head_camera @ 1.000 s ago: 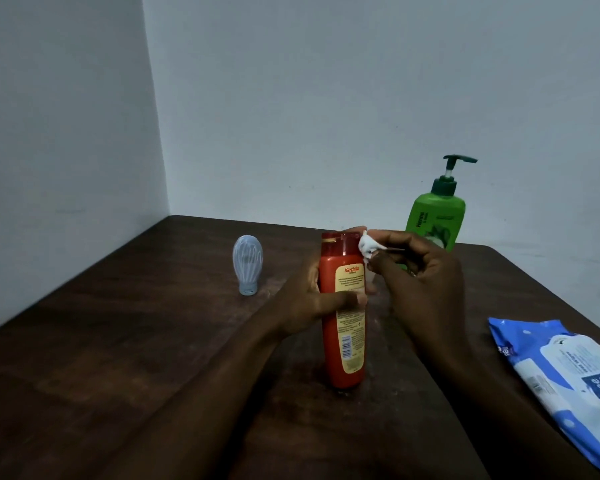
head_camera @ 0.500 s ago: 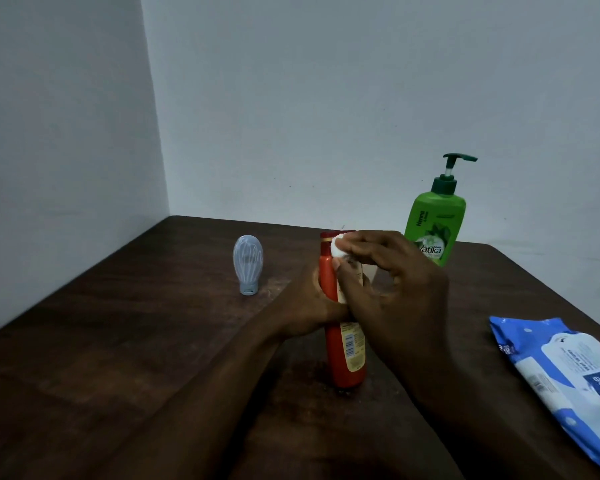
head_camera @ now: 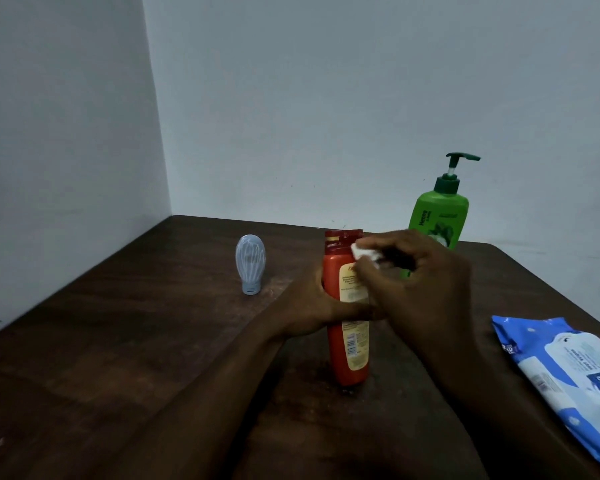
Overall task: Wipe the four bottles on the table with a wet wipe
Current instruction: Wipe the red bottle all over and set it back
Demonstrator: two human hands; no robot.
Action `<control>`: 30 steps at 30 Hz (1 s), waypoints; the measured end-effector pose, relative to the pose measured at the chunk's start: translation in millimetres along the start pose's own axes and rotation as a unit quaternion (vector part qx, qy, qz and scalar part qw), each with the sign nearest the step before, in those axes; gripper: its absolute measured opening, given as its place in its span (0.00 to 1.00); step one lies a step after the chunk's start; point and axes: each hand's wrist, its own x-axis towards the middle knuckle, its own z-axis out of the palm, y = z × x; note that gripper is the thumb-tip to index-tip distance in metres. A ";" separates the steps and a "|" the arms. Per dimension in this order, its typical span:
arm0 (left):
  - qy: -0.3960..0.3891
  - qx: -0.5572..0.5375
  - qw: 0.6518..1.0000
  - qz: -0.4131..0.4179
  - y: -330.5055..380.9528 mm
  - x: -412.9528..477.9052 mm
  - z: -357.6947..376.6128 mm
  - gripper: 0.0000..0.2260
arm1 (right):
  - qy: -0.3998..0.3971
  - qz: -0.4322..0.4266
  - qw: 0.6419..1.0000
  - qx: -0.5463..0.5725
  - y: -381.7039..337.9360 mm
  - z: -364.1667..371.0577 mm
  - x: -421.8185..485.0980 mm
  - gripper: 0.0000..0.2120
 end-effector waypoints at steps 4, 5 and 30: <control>-0.013 -0.015 1.000 0.006 -1.7 2.3 -0.1 0.27 | 0.024 0.230 0.960 0.160 25.8 -11.4 6.6 0.07; -0.012 -0.018 1.000 0.001 -2.6 3.3 -0.2 0.26 | 0.033 0.252 0.945 0.205 26.6 -13.2 7.2 0.07; -0.006 0.031 0.999 0.028 7.4 -7.6 13.0 0.23 | -0.023 -0.060 0.997 -0.036 -29.8 26.2 5.6 0.06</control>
